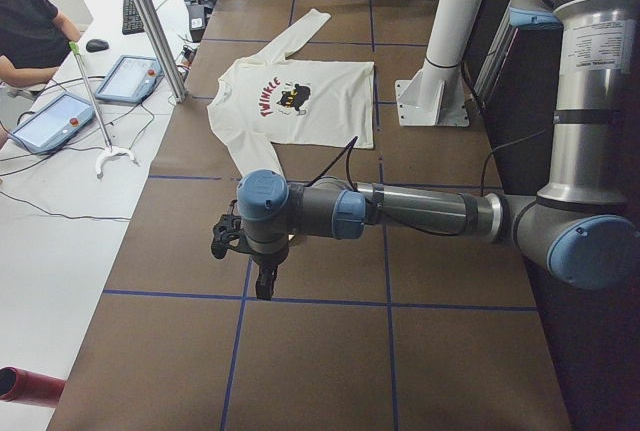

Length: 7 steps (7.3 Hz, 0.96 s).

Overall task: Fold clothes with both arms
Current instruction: 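Move the right gripper toward the sleeve cuff nearest it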

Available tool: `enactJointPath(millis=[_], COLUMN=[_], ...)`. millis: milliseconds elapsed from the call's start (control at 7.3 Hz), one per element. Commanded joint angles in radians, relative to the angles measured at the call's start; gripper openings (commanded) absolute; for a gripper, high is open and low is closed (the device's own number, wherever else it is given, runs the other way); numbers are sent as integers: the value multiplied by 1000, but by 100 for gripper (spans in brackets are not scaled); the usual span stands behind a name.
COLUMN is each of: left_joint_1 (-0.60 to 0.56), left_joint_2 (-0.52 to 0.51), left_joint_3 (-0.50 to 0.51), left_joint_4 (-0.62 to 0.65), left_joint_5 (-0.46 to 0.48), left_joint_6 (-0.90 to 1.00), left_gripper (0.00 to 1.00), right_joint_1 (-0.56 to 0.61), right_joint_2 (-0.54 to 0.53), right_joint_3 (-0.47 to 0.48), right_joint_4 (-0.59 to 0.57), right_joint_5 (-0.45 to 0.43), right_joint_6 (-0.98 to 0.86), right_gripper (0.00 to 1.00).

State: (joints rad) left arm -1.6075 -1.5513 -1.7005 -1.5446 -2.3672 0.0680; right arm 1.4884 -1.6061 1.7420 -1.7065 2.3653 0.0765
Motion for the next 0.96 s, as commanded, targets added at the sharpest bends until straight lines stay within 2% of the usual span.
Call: enactJointPath(millis=[0, 274, 548, 685, 822], left_joint_1=[1, -2, 1, 6, 8], left_joint_2=[-4, 2, 45, 50, 71], left_joint_3=[-19, -30, -96, -103, -100], left_joint_4=[4, 3, -3, 0, -9], left_joint_5=[-4, 2, -7, 0, -30], left_joint_6=[-5, -2, 3, 3, 6], left_gripper=[100, 100, 100, 100, 100], right_joint_1=[1, 1, -2, -3, -29], right_joint_2=[-2, -5, -2, 0, -3], right_joint_3=[1, 5, 25, 37, 13], right_joint_4=[1, 1, 1, 16, 75], right_joint_5=[2, 3, 3, 6, 5], right_joint_6=[0, -1, 6, 5, 6], right_gripper=[100, 100, 100, 100, 100])
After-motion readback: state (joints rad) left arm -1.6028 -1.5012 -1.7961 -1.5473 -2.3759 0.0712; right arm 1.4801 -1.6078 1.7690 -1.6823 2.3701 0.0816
